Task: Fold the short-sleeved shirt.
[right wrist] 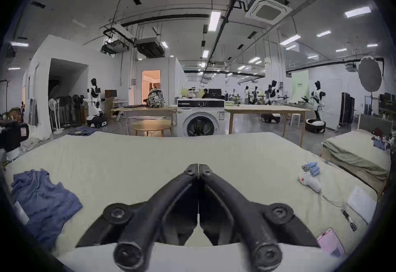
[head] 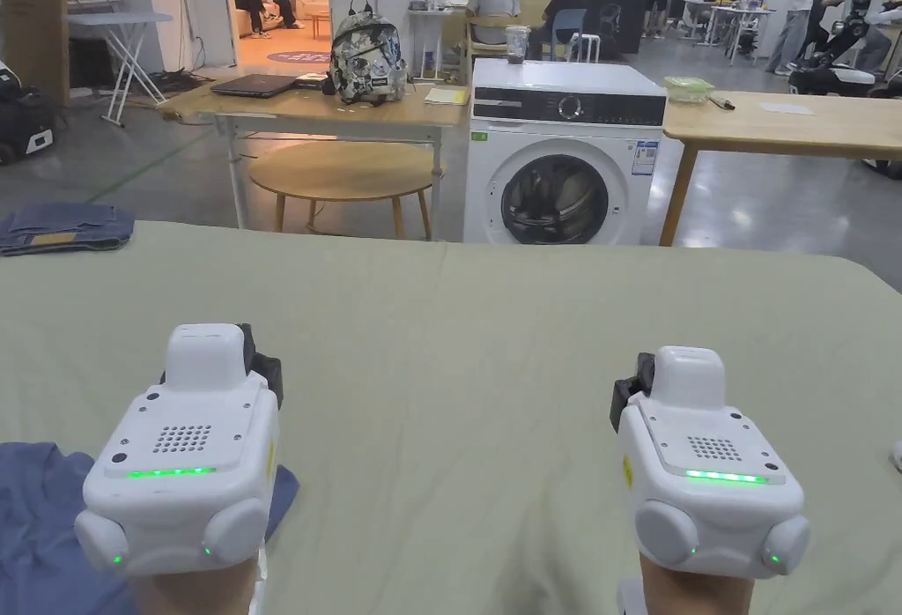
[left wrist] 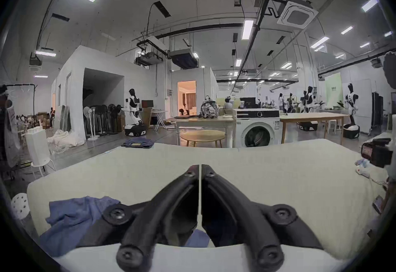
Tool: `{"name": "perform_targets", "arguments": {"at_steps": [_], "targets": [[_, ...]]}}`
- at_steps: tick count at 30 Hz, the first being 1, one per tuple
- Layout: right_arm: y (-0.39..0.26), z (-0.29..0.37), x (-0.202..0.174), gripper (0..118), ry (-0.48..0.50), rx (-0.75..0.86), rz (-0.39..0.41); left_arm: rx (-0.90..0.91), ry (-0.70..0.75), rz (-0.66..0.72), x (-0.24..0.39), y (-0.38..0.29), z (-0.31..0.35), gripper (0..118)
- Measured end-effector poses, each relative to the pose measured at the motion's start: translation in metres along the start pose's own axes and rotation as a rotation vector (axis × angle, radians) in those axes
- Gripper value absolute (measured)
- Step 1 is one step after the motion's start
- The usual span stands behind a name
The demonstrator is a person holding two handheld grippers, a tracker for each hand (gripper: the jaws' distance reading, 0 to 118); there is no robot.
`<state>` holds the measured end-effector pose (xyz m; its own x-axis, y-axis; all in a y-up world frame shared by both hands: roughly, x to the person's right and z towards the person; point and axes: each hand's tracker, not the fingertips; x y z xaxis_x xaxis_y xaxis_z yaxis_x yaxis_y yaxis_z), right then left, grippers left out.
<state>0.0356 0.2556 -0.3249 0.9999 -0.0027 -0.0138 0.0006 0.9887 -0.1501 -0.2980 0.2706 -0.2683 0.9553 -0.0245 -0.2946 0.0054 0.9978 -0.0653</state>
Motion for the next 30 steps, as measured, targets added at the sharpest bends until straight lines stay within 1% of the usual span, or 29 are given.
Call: {"name": "perform_targets", "arguments": {"at_steps": [4, 8, 13, 15, 17, 23, 25, 26, 30], "targets": [[0.000, 0.001, 0.000, 0, -0.007, 0.004, -0.001, -0.023, -0.015, 0.013, -0.004, 0.001, -0.002, 0], [-0.001, 0.001, -0.002, 0, -0.002, 0.002, 0.019, -0.055, -0.041, 0.008, -0.010, 0.000, -0.003, 0], [0.001, 0.000, -0.010, 0, 0.024, -0.007, 0.028, -0.115, -0.058, 0.004, -0.032, -0.003, -0.003, 0], [0.003, -0.001, -0.017, 0, 0.046, -0.015, 0.025, -0.147, -0.044, -0.016, -0.045, -0.005, -0.002, 0], [0.003, -0.002, -0.026, 0, 0.068, -0.019, 0.026, -0.182, -0.016, -0.045, -0.063, -0.009, -0.001, 0], [-0.001, -0.005, -0.065, 0, 0.170, -0.046, 0.058, -0.280, 0.051, -0.027, -0.134, -0.012, 0.010, 0], [-0.004, -0.005, -0.080, 0, 0.201, -0.055, 0.069, -0.365, 0.086, -0.027, -0.162, -0.016, 0.010, 0], [-0.006, -0.005, -0.086, 0, 0.217, -0.062, 0.074, -0.376, 0.088, -0.021, -0.174, -0.018, 0.010, 0], [-0.016, -0.006, -0.109, 0, 0.273, -0.094, 0.091, -0.569, 0.067, 0.029, -0.226, -0.033, 0.004, 0]]}}
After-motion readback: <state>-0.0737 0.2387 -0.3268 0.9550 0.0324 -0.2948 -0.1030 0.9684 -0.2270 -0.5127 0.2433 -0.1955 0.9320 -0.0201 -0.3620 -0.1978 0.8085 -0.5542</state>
